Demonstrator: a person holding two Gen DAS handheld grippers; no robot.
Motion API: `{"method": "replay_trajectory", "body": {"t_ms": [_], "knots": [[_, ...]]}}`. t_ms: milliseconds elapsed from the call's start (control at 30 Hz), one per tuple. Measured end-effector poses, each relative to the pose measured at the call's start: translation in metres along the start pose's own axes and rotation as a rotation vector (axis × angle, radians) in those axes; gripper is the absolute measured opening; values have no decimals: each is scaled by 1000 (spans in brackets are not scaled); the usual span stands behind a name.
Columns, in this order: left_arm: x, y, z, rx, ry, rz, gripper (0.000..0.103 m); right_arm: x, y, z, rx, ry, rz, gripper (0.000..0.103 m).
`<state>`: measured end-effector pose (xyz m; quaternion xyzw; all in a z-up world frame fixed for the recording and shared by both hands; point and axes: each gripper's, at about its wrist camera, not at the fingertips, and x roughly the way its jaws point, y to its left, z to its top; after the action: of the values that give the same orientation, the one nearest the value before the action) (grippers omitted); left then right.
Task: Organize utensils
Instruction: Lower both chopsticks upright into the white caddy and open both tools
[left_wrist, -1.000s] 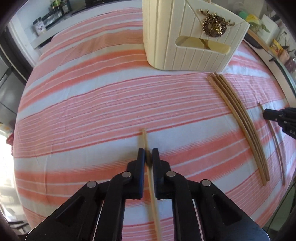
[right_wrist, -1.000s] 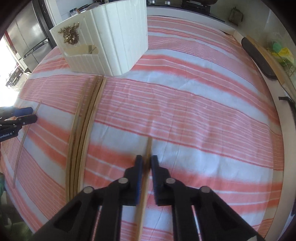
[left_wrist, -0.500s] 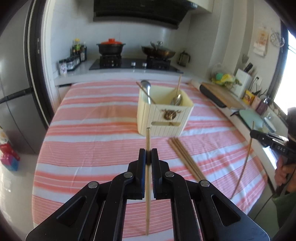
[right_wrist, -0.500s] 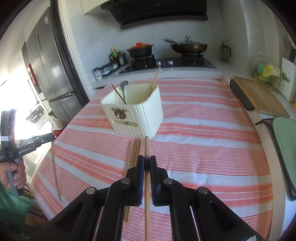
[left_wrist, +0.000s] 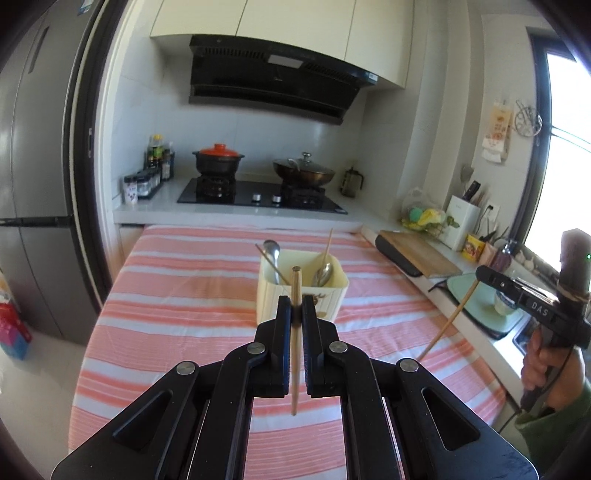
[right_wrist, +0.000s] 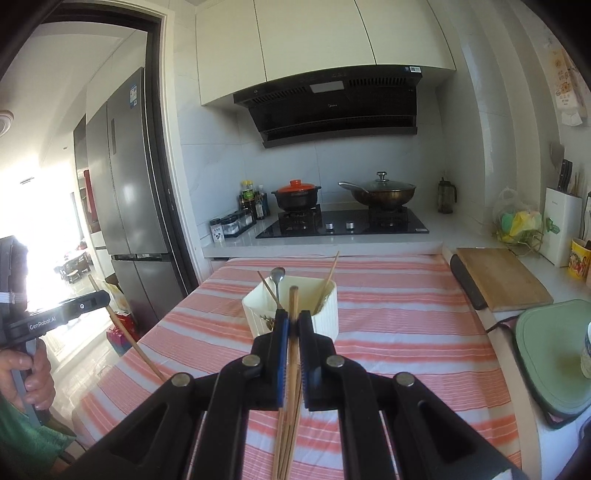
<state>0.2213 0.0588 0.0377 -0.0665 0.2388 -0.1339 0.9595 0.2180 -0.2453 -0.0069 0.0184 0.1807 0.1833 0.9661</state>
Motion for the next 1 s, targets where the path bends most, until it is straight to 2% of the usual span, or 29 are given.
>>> {"method": "replay_trajectory", "body": {"t_ms": [200, 300, 567, 667, 767, 867, 1000], "knots": [[17, 1, -3, 18, 42, 14, 4, 6, -5, 14, -18, 17, -4, 6], [24, 5, 7, 6, 43, 7, 4, 15, -9, 24, -19, 25, -11, 6], [33, 0, 85, 27, -102, 29, 4, 53, -8, 78, -66, -40, -6, 6], [57, -1, 115, 18, -133, 30, 4, 75, -8, 103, -59, -75, 0, 6], [90, -2, 132, 23, -166, 63, 4, 97, -5, 122, -55, -139, -3, 6], [133, 2, 135, 7, -118, 67, 4, 125, -3, 129, -59, -166, 7, 6], [194, 9, 119, -16, 29, 55, 4, 174, -5, 118, -66, -96, 14, 6]]}}
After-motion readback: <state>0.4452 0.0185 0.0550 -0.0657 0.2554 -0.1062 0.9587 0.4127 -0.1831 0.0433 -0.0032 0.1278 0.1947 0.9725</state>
